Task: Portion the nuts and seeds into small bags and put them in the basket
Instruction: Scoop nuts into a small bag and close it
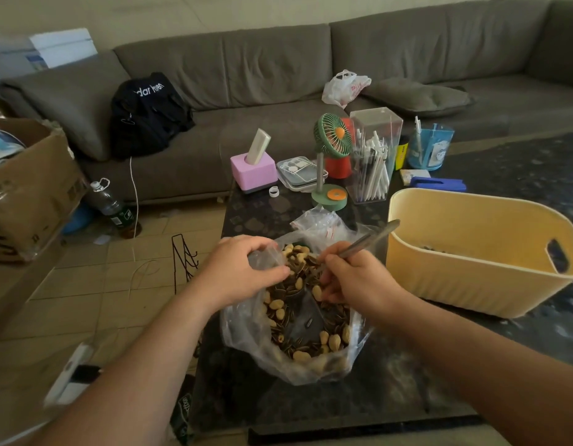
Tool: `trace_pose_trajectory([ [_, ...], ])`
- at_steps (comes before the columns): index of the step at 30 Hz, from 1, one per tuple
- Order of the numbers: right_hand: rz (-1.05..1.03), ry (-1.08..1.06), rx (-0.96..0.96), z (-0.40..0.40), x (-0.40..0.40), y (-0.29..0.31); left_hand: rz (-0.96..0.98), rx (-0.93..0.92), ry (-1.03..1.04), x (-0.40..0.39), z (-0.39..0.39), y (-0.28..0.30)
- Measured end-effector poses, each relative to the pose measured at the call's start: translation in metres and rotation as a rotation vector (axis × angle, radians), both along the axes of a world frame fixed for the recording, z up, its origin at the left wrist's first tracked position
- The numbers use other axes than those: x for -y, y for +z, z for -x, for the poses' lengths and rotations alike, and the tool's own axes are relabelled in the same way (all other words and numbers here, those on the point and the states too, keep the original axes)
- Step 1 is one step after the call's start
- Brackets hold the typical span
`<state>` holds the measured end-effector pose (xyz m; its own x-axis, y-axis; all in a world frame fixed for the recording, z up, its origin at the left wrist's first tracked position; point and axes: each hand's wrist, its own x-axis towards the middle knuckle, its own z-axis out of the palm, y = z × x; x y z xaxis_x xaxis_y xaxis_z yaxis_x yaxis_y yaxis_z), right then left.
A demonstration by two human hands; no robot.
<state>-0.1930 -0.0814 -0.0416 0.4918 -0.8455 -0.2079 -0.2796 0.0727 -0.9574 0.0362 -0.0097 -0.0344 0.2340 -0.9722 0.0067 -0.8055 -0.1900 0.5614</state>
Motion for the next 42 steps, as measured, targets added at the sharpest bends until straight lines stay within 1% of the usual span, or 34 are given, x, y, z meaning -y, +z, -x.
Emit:
trace_pose_trajectory([
  [3,0.061,-0.03,-0.014,0.01,0.003,0.017,0.024,0.023,-0.023,-0.001,0.008,0.008],
  [7,0.22,-0.068,-0.075,0.025,0.009,0.039,0.05,0.055,-0.037,-0.003,0.017,0.007],
  [14,0.4,-0.133,-0.131,0.04,0.014,0.066,0.153,0.082,-0.021,0.0,0.033,0.005],
  [16,0.451,-0.14,-0.155,0.042,0.013,0.071,0.134,0.08,-0.012,0.001,0.036,0.002],
  [19,0.481,-0.136,-0.142,0.043,0.012,0.073,0.104,0.056,-0.027,0.002,0.041,-0.006],
  [21,0.489,-0.124,-0.138,0.041,0.011,0.073,0.113,0.047,-0.022,0.003,0.043,-0.01],
  [25,0.525,-0.061,-0.165,0.037,0.009,0.071,0.062,0.025,-0.004,0.006,0.045,-0.016],
  [28,0.655,0.016,-0.208,0.035,0.007,0.069,0.062,0.025,-0.016,0.006,0.048,-0.018],
  [32,0.792,0.08,-0.21,0.033,0.006,0.065,0.078,0.004,0.022,0.006,0.056,-0.017],
  [35,0.918,0.139,-0.247,0.033,0.006,0.065,0.113,-0.017,0.052,0.008,0.061,-0.019],
  [38,0.994,0.171,-0.297,0.033,0.006,0.064,0.121,-0.001,0.061,0.007,0.062,-0.019],
  [42,1.038,0.189,-0.303,0.033,0.008,0.064,0.125,-0.006,0.057,0.006,0.063,-0.018],
])
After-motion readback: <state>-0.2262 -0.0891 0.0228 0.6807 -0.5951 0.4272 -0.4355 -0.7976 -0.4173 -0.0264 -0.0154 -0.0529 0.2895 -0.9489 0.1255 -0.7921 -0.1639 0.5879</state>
